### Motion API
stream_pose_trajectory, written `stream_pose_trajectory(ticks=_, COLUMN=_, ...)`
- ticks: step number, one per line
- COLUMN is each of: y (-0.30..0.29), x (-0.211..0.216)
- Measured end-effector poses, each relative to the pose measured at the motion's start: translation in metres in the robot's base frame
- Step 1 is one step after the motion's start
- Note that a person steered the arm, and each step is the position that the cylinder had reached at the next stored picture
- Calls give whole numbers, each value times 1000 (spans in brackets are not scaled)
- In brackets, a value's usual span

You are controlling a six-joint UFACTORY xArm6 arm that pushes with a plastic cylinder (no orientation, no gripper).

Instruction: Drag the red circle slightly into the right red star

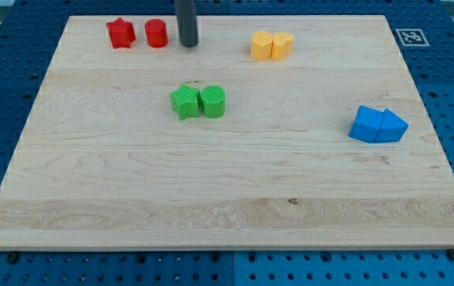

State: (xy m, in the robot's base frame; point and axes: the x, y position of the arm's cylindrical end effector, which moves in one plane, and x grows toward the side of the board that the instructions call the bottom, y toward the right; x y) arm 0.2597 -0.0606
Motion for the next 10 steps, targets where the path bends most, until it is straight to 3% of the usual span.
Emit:
stream_pose_trajectory(ticks=2, y=16, x=-44)
stream_pose_trajectory(ticks=3, y=12, x=-45)
stream_pose_trajectory(ticks=10, y=-24, x=0)
